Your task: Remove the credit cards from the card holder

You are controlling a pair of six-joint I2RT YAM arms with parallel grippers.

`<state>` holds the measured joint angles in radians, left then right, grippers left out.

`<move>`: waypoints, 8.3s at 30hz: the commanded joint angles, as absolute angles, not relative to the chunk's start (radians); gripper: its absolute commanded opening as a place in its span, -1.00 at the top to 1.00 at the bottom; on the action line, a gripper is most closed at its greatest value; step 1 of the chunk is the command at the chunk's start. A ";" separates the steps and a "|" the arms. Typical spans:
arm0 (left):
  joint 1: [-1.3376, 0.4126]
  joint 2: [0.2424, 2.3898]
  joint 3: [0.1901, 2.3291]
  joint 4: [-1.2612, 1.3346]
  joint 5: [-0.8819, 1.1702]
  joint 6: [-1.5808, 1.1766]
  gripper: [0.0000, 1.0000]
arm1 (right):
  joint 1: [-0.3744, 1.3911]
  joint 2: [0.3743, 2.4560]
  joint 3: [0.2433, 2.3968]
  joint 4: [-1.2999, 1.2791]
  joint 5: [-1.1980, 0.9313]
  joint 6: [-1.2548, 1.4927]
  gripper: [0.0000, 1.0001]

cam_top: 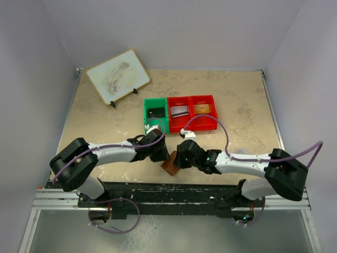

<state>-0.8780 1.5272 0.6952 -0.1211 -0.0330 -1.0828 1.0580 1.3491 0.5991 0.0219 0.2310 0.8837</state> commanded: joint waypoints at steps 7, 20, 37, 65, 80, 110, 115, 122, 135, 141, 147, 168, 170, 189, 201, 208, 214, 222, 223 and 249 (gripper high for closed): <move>-0.875 1.545 0.642 -0.247 -0.120 -1.086 0.38 | 1.007 1.234 0.545 0.114 0.185 0.875 0.88; -0.877 1.388 0.621 -0.175 -0.101 -1.015 0.10 | 0.939 1.099 0.524 -0.231 0.165 1.143 0.28; -0.877 1.392 0.649 -0.170 -0.093 -0.954 -0.20 | 0.946 1.239 0.690 -0.233 0.190 1.282 -0.13; -0.877 1.450 0.675 -0.218 -0.113 -0.956 -0.18 | 0.993 1.588 0.999 -0.524 0.280 1.228 -0.10; -0.877 1.456 0.683 -0.237 -0.127 -0.962 -0.18 | 0.994 1.583 0.993 -0.596 0.314 1.238 0.08; -0.877 1.467 0.710 -0.271 -0.131 -0.958 -0.16 | 0.925 1.380 0.683 -0.248 0.169 1.238 0.40; -0.877 1.470 0.711 -0.270 -0.132 -0.961 -0.16 | 0.910 1.381 0.655 -0.221 0.167 1.234 0.52; -0.877 1.467 0.713 -0.272 -0.138 -0.962 -0.16 | 0.908 1.381 0.652 -0.240 0.169 1.228 1.00; -0.877 1.311 0.715 -0.241 -0.205 -0.984 -0.20 | 0.908 1.193 0.778 -0.250 0.214 0.975 1.00; -0.875 1.239 0.706 -0.263 -0.298 -1.020 -0.22 | 0.908 1.168 0.773 -0.158 0.103 0.905 1.00; -0.876 1.223 0.701 -0.291 -0.339 -1.043 -0.22 | 0.908 1.273 0.856 -0.220 0.089 0.891 1.00; -0.876 1.280 0.704 -0.113 -0.162 -0.989 -0.22 | 0.637 1.213 0.528 -0.051 -0.137 0.897 1.00; -0.876 1.300 0.714 -0.092 -0.123 -0.974 -0.22 | 0.635 1.236 0.514 -0.046 -0.120 0.921 1.00; -0.887 1.450 0.720 0.076 0.061 -0.965 -0.18 | 0.630 1.227 0.441 0.044 -0.132 0.939 1.00; -0.938 1.640 0.876 0.116 0.177 -0.877 -0.18 | 0.630 1.151 0.423 0.009 -0.059 0.996 0.75; -0.970 1.671 0.847 0.149 0.175 -0.900 -0.18 | 0.629 1.010 0.439 -0.103 0.020 1.041 0.31; -0.977 1.666 0.819 0.144 0.146 -0.905 -0.17 | 0.628 0.987 0.538 -0.187 0.057 1.000 0.30; -0.998 1.649 0.812 0.104 0.113 -0.887 -0.12 | 0.629 1.046 0.566 -0.013 -0.020 0.982 0.54; -0.998 1.645 0.808 0.102 0.109 -0.887 -0.08 | 0.629 1.074 0.571 0.017 -0.046 0.974 0.59; -0.947 1.465 0.857 -0.234 -0.244 -0.868 -0.21 | 0.628 1.455 0.522 0.127 -0.130 0.866 0.94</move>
<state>-0.9718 1.4101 0.7914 -0.1280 -0.1520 -0.8959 0.6300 1.4376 0.5396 0.1429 -0.1516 0.9119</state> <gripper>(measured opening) 0.601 0.026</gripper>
